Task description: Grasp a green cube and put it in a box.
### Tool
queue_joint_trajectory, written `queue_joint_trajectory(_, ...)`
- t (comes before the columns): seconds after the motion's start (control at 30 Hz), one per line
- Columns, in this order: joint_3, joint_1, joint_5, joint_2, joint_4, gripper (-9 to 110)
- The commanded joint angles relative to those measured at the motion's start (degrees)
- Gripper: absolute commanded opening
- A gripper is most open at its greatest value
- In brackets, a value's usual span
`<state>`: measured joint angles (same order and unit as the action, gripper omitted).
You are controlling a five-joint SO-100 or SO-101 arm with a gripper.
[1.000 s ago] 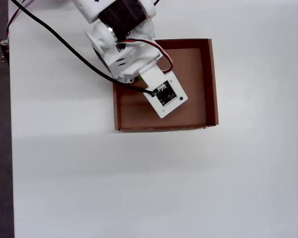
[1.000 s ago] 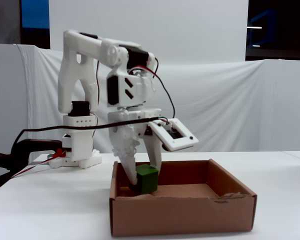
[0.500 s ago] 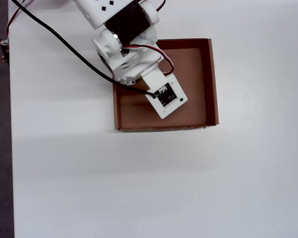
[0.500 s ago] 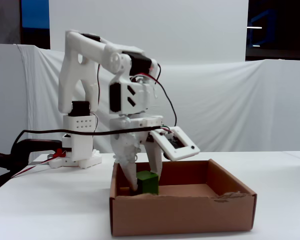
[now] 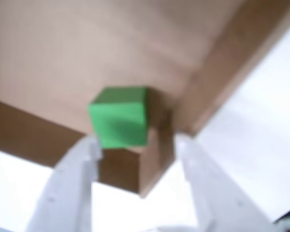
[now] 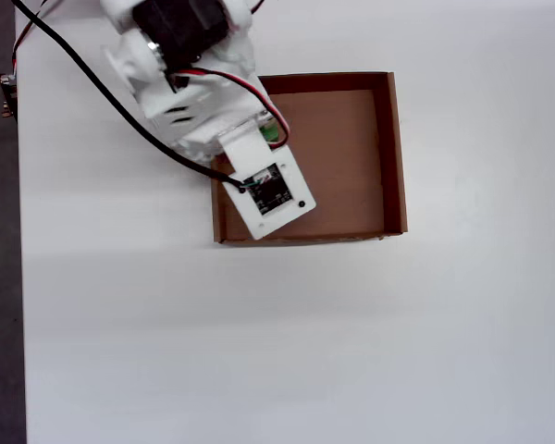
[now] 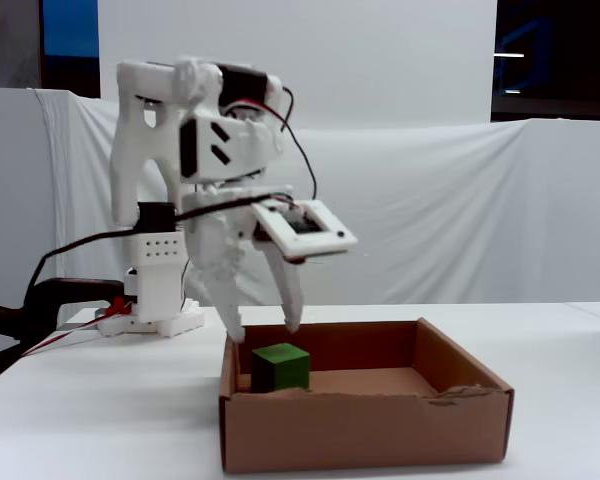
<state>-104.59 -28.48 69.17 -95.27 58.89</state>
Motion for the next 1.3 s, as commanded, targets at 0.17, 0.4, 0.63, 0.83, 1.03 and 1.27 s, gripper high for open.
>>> queue_joint_trajectory(0.17, -8.09, 11.69, -5.45, -24.08, 3.69, 21)
queue_joint_trajectory(0.4, -20.30, 28.12, -6.59, -40.34, 8.26, 21)
queue_joint_trajectory(0.63, -38.23, 35.51, -6.68, -55.28, 9.32, 21)
queue_joint_trajectory(0.83, -51.59, 36.91, -7.29, -71.54, 11.95, 21)
queue_joint_trajectory(1.03, -60.64, 37.71, -10.99, -85.25, 13.80, 21)
queue_joint_trajectory(1.27, -65.74, 38.85, -10.99, -87.19, 11.87, 21)
